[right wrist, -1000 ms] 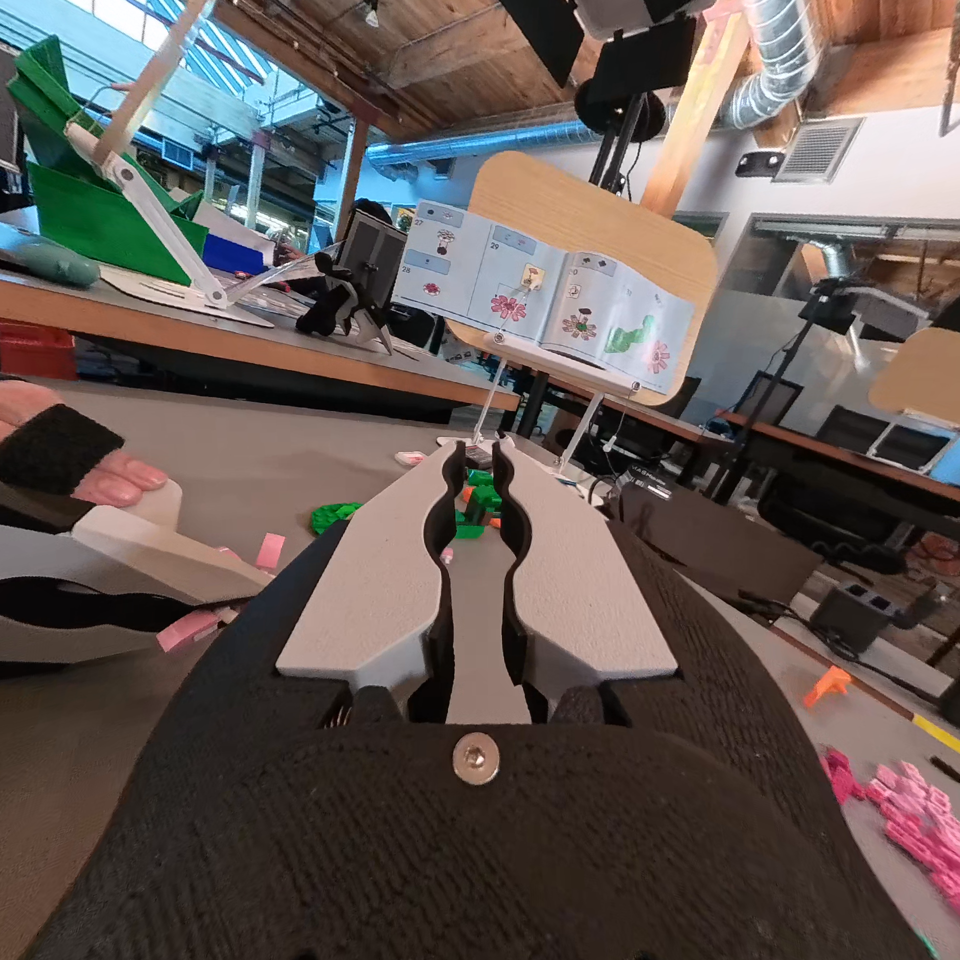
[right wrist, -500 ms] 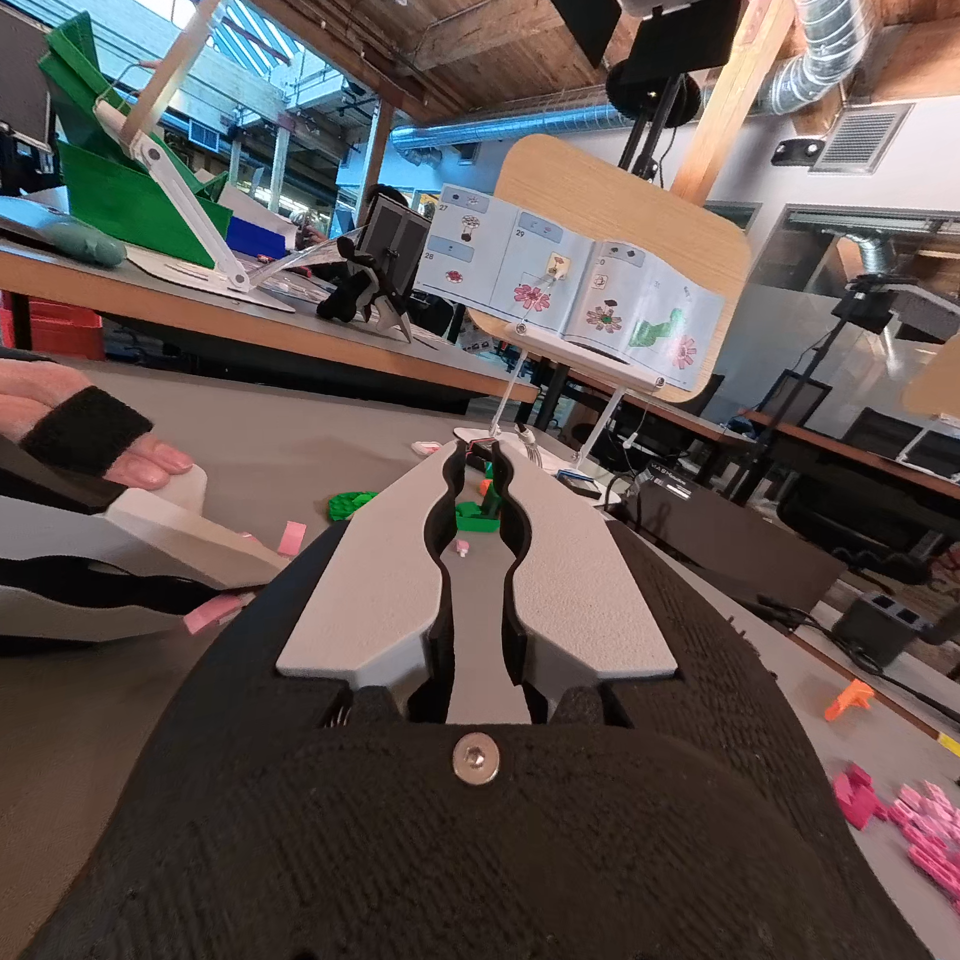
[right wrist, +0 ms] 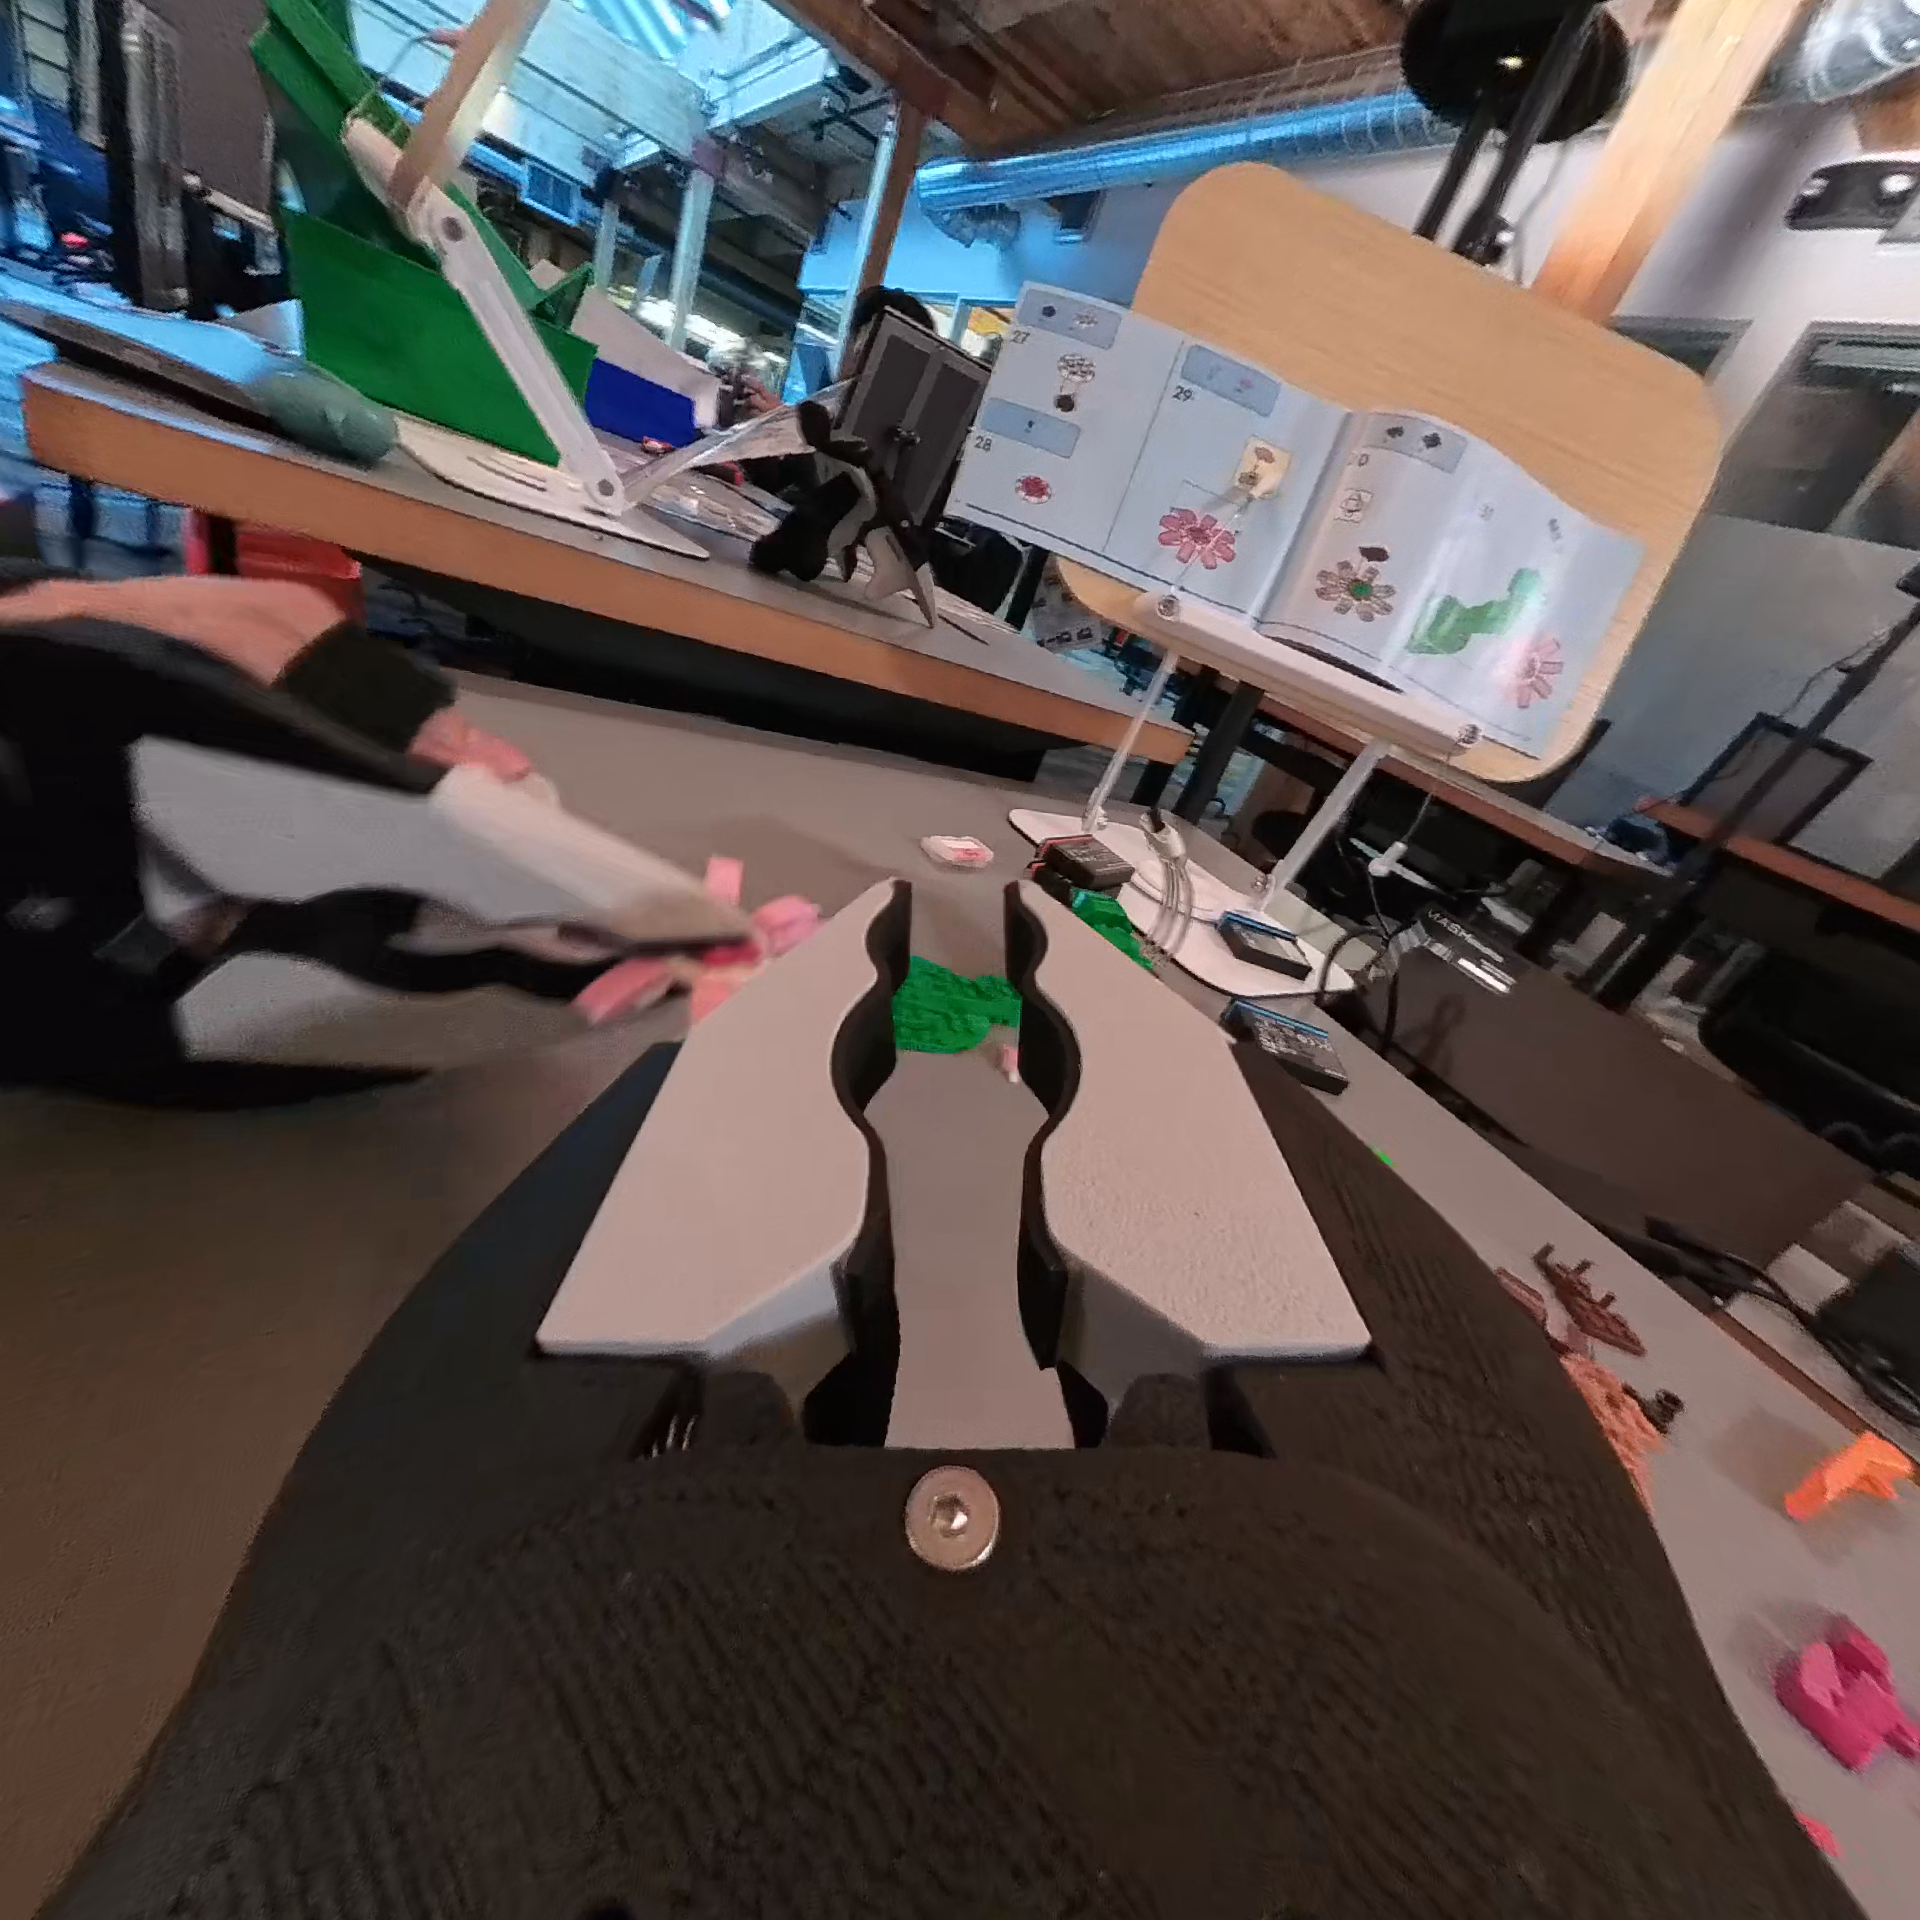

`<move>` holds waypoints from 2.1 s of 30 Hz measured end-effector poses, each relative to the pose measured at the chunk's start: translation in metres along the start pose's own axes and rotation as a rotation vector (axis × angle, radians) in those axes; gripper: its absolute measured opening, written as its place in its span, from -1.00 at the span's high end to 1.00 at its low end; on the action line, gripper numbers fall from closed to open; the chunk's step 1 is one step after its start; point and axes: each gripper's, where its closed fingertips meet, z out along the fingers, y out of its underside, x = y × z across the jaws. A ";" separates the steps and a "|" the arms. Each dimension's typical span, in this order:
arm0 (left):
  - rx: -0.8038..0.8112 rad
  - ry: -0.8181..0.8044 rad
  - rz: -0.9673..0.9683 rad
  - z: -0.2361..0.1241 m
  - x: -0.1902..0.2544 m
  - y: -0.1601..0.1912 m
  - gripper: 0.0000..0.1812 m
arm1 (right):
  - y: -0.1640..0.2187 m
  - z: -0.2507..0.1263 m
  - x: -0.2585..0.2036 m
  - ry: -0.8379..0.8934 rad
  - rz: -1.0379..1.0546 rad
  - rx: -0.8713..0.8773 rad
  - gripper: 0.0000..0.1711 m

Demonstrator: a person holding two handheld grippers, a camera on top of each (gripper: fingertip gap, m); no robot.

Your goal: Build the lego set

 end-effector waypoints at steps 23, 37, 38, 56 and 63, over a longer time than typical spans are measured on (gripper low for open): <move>-0.004 0.087 -0.196 0.001 0.007 0.008 0.91 | 0.031 0.012 -0.050 -0.086 -0.762 -0.202 0.86; 0.014 0.100 -0.188 0.000 0.009 0.002 0.91 | 0.030 0.011 -0.052 -0.077 -0.895 -0.192 0.93; 0.014 0.094 -0.181 0.000 0.008 0.002 0.91 | 0.030 0.011 -0.051 -0.078 -0.893 -0.195 0.93; 0.376 0.174 -0.546 -0.014 -0.007 -0.045 0.17 | 0.012 -0.013 -0.071 -0.391 -0.464 -0.071 0.95; 0.467 0.228 -0.698 -0.022 -0.015 -0.053 0.35 | -0.005 -0.026 -0.067 -0.554 -0.066 0.019 0.95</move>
